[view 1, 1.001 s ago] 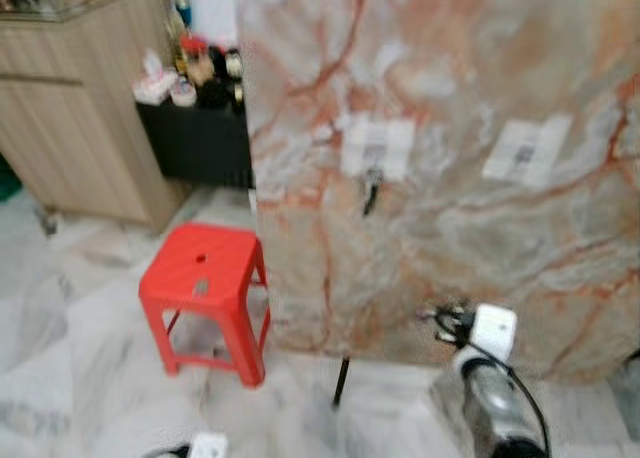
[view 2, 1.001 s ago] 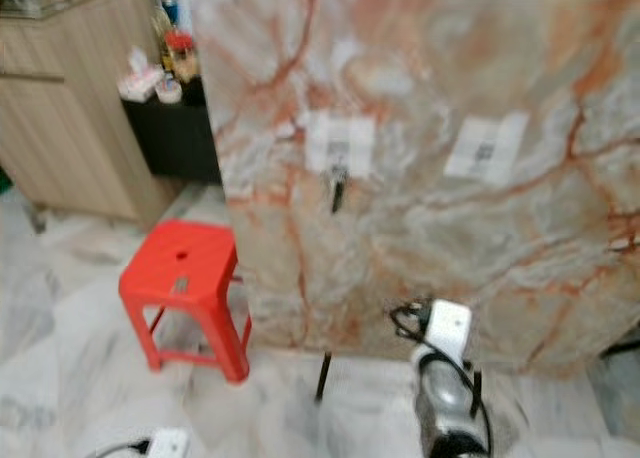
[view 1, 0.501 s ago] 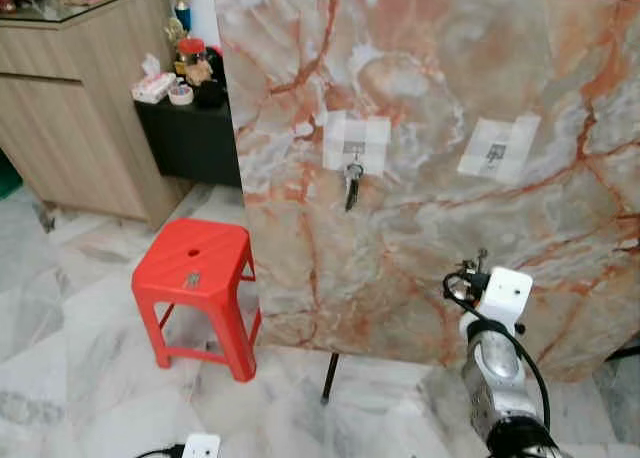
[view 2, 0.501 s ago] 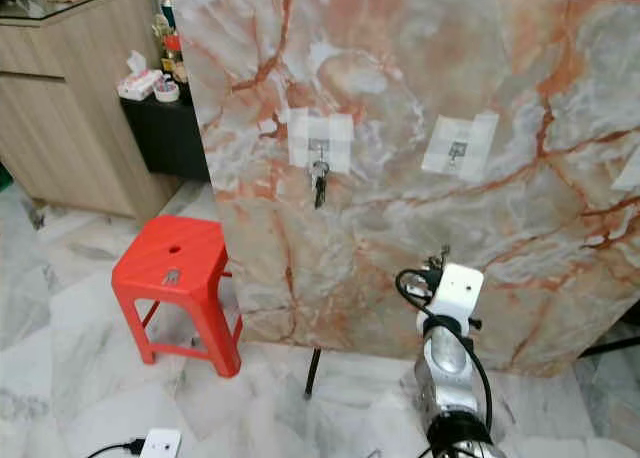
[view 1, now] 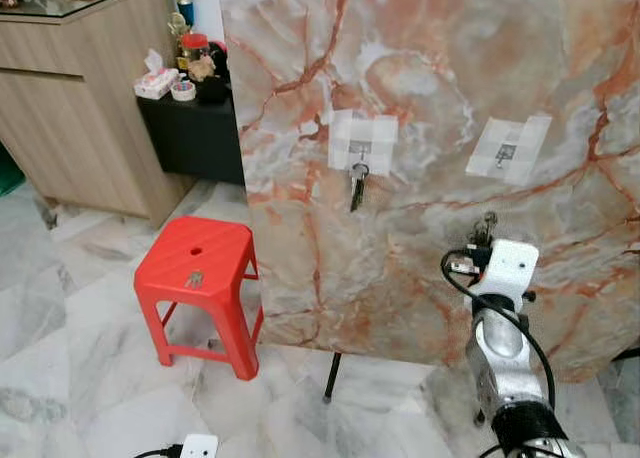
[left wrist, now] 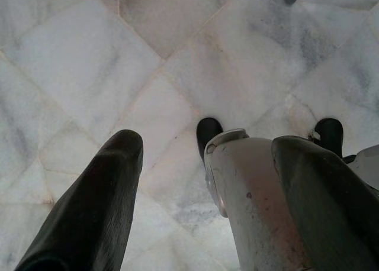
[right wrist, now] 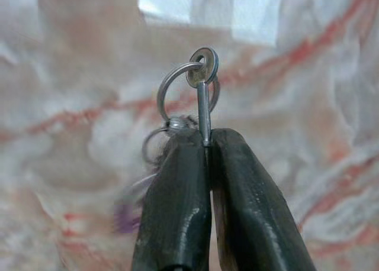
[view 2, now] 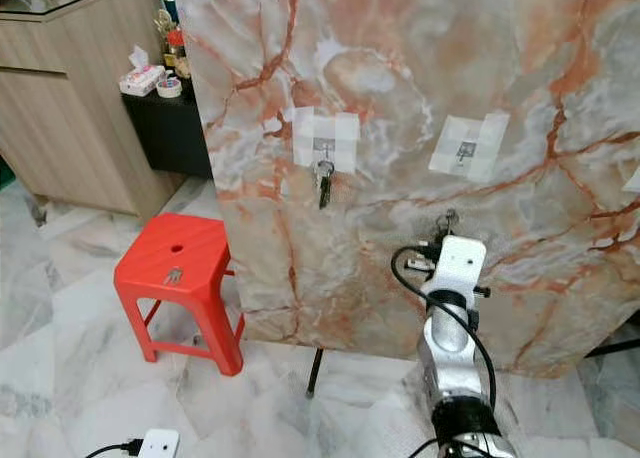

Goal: Hang keys on a hook

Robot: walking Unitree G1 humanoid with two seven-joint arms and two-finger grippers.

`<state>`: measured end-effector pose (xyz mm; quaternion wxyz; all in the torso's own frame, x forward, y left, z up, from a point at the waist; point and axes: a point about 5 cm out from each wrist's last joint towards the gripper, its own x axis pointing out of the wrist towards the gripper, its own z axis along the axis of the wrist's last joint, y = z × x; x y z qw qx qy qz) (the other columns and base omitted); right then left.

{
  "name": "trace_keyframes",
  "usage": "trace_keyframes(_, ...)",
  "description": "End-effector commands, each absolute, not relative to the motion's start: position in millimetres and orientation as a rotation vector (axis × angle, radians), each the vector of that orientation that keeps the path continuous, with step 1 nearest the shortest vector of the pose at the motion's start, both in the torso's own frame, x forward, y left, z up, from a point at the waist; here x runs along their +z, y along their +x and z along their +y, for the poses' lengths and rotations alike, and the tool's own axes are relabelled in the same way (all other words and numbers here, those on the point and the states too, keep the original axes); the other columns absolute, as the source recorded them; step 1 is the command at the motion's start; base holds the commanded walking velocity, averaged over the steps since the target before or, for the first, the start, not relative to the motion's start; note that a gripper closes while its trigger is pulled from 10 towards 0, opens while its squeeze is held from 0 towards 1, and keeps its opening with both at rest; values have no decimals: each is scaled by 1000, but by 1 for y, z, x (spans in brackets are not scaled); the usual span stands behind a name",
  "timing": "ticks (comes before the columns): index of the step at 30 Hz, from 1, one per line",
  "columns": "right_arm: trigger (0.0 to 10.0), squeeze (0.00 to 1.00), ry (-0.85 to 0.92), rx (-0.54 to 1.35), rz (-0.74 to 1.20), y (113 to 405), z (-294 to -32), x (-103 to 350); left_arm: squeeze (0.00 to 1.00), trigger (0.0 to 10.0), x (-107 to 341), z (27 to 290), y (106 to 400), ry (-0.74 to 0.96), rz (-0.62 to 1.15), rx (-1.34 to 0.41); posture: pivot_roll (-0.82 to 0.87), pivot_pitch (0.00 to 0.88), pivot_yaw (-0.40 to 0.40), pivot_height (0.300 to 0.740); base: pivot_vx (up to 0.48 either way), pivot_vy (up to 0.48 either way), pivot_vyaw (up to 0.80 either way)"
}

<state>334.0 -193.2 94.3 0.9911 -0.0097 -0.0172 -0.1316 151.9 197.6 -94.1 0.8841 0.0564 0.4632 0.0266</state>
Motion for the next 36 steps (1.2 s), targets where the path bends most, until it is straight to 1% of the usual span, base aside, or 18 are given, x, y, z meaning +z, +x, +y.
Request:
trace_keyframes(1, 10000, 0, -31, -267, -76, 343, -196, 111, 0, 10000, -97, 198, 145, 117, 994, 58, -10, 0, -47, 740, 0, 0, 0)
trace_keyframes(10, 10000, 0, -28, -260, -128, 361, -197, 137, 0, 10000, -97, 197, 145, 116, 996, 57, -11, 0, -40, 740, 0, 0, 0)
trace_keyframes(14, 10000, 0, -31, -278, -125, 366, -199, 142, 0, 10000, -97, 197, 145, 115, 995, 58, -8, 0, -40, 740, 0, 0, 0)
trace_keyframes(26, 10000, 0, -17, -338, -122, 372, -208, 149, 0, 10000, -97, 198, 146, 114, 995, 59, -8, 0, -39, 740, 0, 0, 0)
trace_keyframes(36, 10000, 0, -12, -345, -125, 375, -210, 153, 0, 10000, -97, 197, 146, 113, 995, 58, -5, 0, -41, 740, 0, 0, 0)
